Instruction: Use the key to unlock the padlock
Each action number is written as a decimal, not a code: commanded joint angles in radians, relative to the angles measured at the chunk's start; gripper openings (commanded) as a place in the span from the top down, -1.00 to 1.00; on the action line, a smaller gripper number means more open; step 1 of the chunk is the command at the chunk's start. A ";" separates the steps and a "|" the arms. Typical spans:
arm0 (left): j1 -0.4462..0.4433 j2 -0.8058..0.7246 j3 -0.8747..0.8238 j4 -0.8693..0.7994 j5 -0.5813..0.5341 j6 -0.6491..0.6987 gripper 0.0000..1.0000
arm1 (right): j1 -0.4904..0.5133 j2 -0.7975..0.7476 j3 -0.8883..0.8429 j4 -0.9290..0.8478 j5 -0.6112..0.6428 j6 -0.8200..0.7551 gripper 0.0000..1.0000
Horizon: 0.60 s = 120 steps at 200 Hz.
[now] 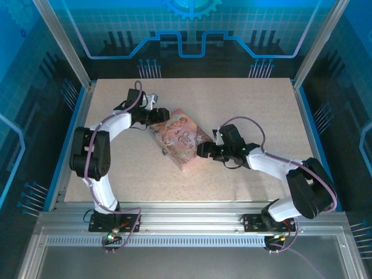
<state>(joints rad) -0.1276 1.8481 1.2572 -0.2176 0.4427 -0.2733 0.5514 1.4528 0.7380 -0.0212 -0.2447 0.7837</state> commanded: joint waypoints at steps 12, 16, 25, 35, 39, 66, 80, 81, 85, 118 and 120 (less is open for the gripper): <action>-0.010 -0.102 -0.131 0.065 0.015 -0.078 -0.33 | -0.010 0.074 0.092 0.000 -0.018 -0.010 -0.36; -0.010 -0.113 -0.148 0.075 0.014 -0.084 -0.32 | -0.013 0.084 0.103 -0.006 -0.016 -0.014 -0.35; -0.012 -0.139 -0.190 0.099 0.010 -0.099 -0.32 | -0.020 0.108 0.132 -0.020 -0.022 -0.027 -0.32; -0.012 -0.163 -0.233 0.125 0.007 -0.120 -0.31 | -0.028 0.137 0.175 -0.039 -0.027 -0.040 -0.29; -0.012 -0.173 -0.248 0.134 0.006 -0.127 -0.31 | -0.031 0.149 0.190 -0.045 -0.028 -0.047 -0.28; -0.022 -0.227 -0.346 0.198 0.006 -0.186 -0.30 | -0.061 0.232 0.281 -0.082 -0.062 -0.082 -0.22; -0.041 -0.242 -0.378 0.222 0.005 -0.209 -0.30 | -0.073 0.269 0.326 -0.110 -0.070 -0.100 -0.22; -0.043 -0.243 -0.379 0.223 0.004 -0.211 -0.30 | -0.074 0.271 0.329 -0.112 -0.069 -0.102 -0.22; -0.051 -0.243 -0.387 0.228 0.004 -0.214 -0.30 | -0.078 0.279 0.340 -0.118 -0.071 -0.106 -0.22; -0.127 -0.223 -0.403 0.272 -0.016 -0.248 -0.30 | -0.115 0.310 0.377 -0.146 -0.071 -0.128 -0.23; -0.131 -0.220 -0.401 0.273 -0.016 -0.252 -0.30 | -0.119 0.311 0.376 -0.146 -0.072 -0.129 -0.23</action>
<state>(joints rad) -0.1532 1.6070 0.8814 0.0437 0.3202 -0.4488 0.4400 1.7325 1.0756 -0.1722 -0.2428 0.6937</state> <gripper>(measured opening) 0.651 0.612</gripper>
